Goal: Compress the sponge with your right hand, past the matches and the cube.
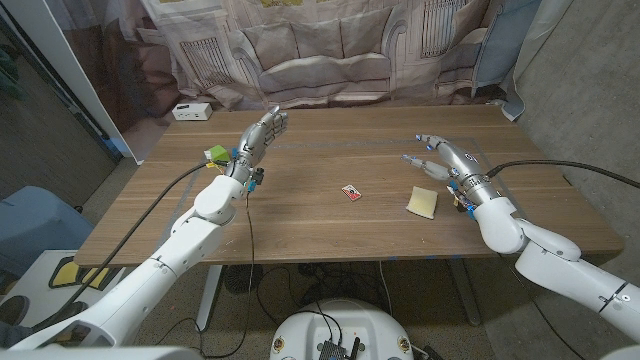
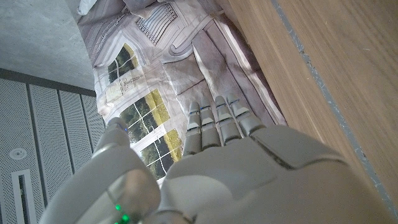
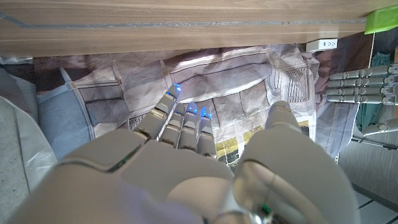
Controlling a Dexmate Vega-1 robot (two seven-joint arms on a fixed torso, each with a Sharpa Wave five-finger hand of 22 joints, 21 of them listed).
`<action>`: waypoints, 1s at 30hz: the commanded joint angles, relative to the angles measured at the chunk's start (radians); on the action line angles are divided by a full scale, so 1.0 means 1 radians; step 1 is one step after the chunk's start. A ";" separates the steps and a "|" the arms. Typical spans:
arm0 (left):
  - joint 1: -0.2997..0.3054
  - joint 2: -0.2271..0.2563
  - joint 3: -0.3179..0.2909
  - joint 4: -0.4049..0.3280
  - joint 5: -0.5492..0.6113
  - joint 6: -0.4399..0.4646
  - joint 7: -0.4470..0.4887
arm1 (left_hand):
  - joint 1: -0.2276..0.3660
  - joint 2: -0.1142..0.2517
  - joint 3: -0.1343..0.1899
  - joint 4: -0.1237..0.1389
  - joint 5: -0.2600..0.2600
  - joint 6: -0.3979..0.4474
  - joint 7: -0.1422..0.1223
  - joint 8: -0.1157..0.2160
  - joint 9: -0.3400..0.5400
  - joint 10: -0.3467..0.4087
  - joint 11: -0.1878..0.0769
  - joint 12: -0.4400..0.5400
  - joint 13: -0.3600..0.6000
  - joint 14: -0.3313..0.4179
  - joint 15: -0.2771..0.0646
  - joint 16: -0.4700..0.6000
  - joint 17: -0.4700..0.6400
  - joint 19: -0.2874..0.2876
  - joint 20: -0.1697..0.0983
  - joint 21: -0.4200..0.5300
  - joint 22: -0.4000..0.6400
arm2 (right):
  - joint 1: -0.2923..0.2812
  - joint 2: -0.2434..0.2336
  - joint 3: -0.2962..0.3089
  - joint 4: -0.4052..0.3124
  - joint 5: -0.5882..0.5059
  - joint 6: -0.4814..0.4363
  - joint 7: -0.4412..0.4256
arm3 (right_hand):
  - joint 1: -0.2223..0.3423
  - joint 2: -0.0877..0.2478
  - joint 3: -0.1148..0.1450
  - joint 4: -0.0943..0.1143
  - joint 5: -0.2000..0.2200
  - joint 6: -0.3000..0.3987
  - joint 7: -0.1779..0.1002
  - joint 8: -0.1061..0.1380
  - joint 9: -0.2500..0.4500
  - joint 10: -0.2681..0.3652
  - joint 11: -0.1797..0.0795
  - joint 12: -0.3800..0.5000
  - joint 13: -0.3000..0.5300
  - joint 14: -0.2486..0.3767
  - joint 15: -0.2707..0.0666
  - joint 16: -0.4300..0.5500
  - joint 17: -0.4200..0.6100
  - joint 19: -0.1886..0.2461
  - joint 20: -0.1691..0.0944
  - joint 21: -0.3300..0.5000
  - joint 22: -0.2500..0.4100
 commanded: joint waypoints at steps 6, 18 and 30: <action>0.043 0.014 -0.015 -0.070 0.054 0.033 0.077 | 0.003 -0.002 0.006 -0.003 -0.002 0.002 -0.007 -0.005 0.003 0.000 -0.008 -0.003 0.003 0.001 -0.004 -0.002 0.005 0.006 0.000 -0.003 0.005 | 0.144 0.073 -0.045 0.136 0.118 0.152 0.105 | -0.002 0.007 -0.001 -0.005 -0.002 0.002 -0.004 0.005 0.001 -0.004 0.000 0.001 0.002 -0.007 0.003 0.007 0.001 -0.005 0.000 0.003 0.002; 0.083 0.016 -0.036 -0.107 0.071 0.047 0.128 | 0.003 -0.002 0.006 -0.003 -0.002 -0.005 -0.006 -0.006 0.002 -0.006 -0.009 -0.005 0.003 -0.007 -0.003 -0.004 0.006 0.000 0.000 -0.005 0.005 | 0.263 0.127 -0.084 0.259 0.208 0.260 0.196 | -0.011 0.006 -0.004 -0.005 -0.005 0.002 0.001 0.004 0.001 -0.011 0.005 -0.001 0.003 -0.014 0.008 0.007 0.000 -0.014 0.004 0.002 0.002; 0.117 0.015 -0.051 -0.109 0.077 0.020 0.136 | 0.003 -0.002 0.006 -0.003 -0.002 -0.009 -0.007 -0.007 0.002 -0.007 -0.009 -0.004 0.003 -0.012 -0.003 -0.005 0.006 -0.002 0.000 -0.005 0.005 | 0.314 0.185 -0.097 0.323 0.331 0.301 0.259 | -0.017 0.006 -0.006 -0.004 -0.006 0.007 0.002 0.005 0.001 -0.008 0.007 0.001 0.003 -0.012 0.009 0.010 0.000 -0.014 0.006 0.004 0.003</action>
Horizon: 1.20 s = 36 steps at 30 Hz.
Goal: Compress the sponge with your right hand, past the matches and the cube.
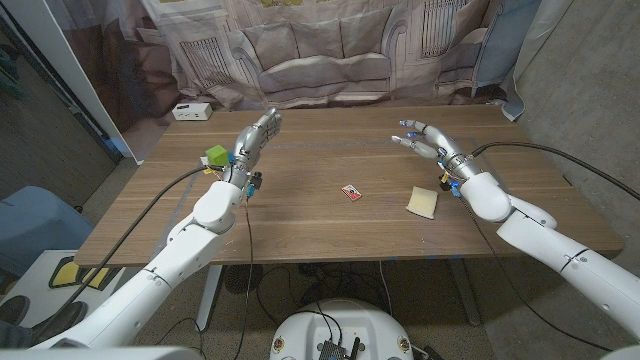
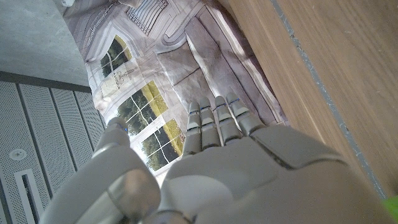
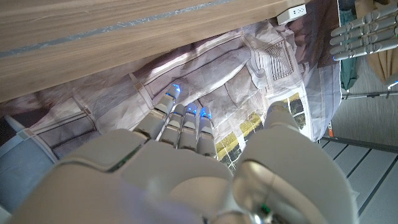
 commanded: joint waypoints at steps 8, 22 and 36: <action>0.028 0.016 -0.021 -0.001 -0.016 -0.025 -0.026 | 0.003 -0.001 0.007 -0.003 -0.002 -0.008 -0.001 -0.004 0.002 -0.008 -0.001 -0.003 0.003 -0.021 0.000 -0.005 0.006 -0.016 -0.004 -0.010 0.005 | 0.050 0.106 -0.006 0.086 0.220 0.075 0.073 | -0.014 -0.002 -0.003 0.001 -0.003 0.013 0.005 0.007 0.003 0.005 0.002 0.004 0.003 -0.001 0.001 0.012 -0.001 0.001 0.002 0.005 0.003; 0.023 0.013 -0.027 0.025 -0.068 -0.074 -0.094 | 0.005 0.001 0.009 -0.003 -0.002 -0.019 -0.004 -0.006 0.002 -0.020 0.001 -0.006 0.003 -0.038 -0.002 -0.006 0.005 -0.033 -0.005 -0.013 0.005 | 0.063 0.203 -0.012 0.180 0.318 0.176 0.073 | -0.030 -0.007 -0.010 0.005 -0.005 0.023 0.007 0.010 0.003 0.011 0.008 0.006 0.003 0.004 0.000 0.016 -0.002 0.005 -0.001 0.007 0.003; 0.012 -0.009 -0.011 0.041 -0.037 -0.054 -0.052 | 0.005 0.002 0.010 -0.003 -0.002 -0.029 -0.005 -0.007 0.002 -0.028 -0.002 -0.007 0.003 -0.043 -0.003 -0.004 0.005 -0.041 -0.006 -0.013 0.005 | 0.160 0.286 -0.031 0.383 0.499 0.283 0.264 | -0.053 -0.016 -0.021 0.011 -0.005 0.009 0.010 0.002 0.003 0.000 0.005 0.002 0.003 0.000 0.002 0.016 -0.002 0.012 0.001 0.010 0.002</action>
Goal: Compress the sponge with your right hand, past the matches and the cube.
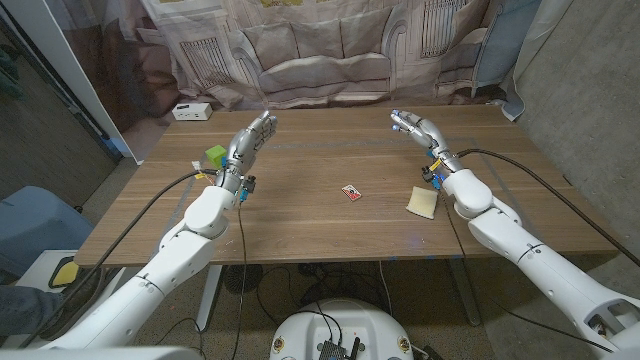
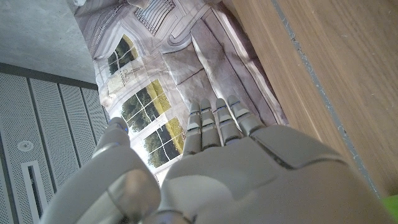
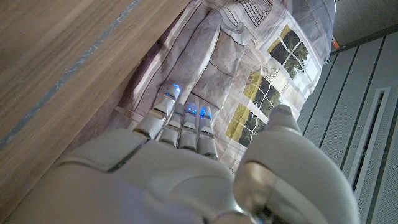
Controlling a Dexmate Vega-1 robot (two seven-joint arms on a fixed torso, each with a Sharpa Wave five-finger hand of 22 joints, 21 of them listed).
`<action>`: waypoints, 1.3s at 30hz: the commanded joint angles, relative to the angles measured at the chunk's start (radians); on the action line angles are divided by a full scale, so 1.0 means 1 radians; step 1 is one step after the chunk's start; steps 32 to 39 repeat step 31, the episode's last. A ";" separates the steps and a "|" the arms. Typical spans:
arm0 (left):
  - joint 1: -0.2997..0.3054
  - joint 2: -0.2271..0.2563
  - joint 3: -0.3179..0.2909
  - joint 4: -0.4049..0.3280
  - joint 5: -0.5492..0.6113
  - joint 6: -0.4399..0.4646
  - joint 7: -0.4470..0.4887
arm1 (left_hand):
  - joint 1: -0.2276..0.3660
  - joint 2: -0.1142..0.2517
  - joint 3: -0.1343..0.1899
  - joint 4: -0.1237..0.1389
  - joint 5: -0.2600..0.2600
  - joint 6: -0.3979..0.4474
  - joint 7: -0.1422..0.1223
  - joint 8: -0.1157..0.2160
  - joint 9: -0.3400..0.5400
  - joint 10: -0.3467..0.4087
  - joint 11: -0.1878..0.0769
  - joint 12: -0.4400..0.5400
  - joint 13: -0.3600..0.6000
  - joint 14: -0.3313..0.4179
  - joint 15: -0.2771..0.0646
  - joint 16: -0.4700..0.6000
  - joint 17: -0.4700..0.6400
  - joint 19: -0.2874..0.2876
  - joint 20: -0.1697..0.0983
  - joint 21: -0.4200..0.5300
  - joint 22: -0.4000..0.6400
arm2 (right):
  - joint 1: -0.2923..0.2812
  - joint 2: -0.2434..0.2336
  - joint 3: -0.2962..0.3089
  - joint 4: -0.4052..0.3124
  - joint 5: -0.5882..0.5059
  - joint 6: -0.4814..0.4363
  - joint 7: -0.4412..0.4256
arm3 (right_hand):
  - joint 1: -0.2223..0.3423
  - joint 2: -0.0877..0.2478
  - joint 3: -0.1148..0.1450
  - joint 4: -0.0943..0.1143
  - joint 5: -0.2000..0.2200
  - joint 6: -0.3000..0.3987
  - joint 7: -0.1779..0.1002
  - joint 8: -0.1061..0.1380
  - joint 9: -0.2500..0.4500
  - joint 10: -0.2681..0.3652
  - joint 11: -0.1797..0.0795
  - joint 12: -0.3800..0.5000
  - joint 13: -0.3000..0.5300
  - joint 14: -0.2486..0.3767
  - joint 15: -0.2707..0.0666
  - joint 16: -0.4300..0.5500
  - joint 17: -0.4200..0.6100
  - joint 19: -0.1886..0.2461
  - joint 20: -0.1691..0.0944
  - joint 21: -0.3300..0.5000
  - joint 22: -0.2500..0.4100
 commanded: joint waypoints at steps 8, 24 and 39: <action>-0.009 -0.012 0.008 0.012 0.014 0.012 0.025 | 0.006 0.002 0.006 0.001 -0.002 -0.012 -0.002 -0.004 0.002 -0.012 -0.001 -0.004 0.003 -0.011 0.001 -0.002 0.005 -0.009 0.001 0.002 0.005 | 0.074 0.106 -0.009 0.201 0.187 0.110 0.157 | -0.027 -0.007 -0.012 0.008 -0.002 -0.014 0.006 -0.004 0.003 -0.011 0.004 -0.001 0.004 -0.010 0.004 -0.002 0.002 -0.003 0.009 -0.002 0.002; -0.001 -0.004 0.000 0.013 0.007 0.007 0.020 | 0.007 0.002 0.007 0.000 -0.002 -0.027 -0.005 -0.005 0.002 -0.023 0.003 -0.005 0.003 -0.024 0.001 -0.002 0.005 -0.020 0.001 0.001 0.005 | 0.074 0.119 -0.010 0.221 0.217 0.113 0.182 | -0.048 -0.016 -0.023 0.013 -0.001 -0.020 0.008 -0.005 0.002 -0.016 0.008 -0.001 0.004 -0.013 0.008 -0.001 0.001 -0.006 0.011 -0.001 0.002; 0.008 0.006 -0.007 0.018 -0.002 -0.012 0.001 | 0.007 0.002 0.007 0.000 -0.002 -0.026 -0.005 -0.003 0.002 -0.022 0.003 -0.004 0.003 -0.023 0.001 0.000 0.005 -0.021 0.001 0.002 0.005 | 0.048 0.109 -0.011 0.173 0.204 0.097 0.153 | -0.055 -0.018 -0.026 0.015 0.000 -0.017 0.009 -0.004 0.002 -0.013 0.010 0.000 0.004 -0.013 0.009 0.000 0.001 -0.006 0.013 -0.001 0.002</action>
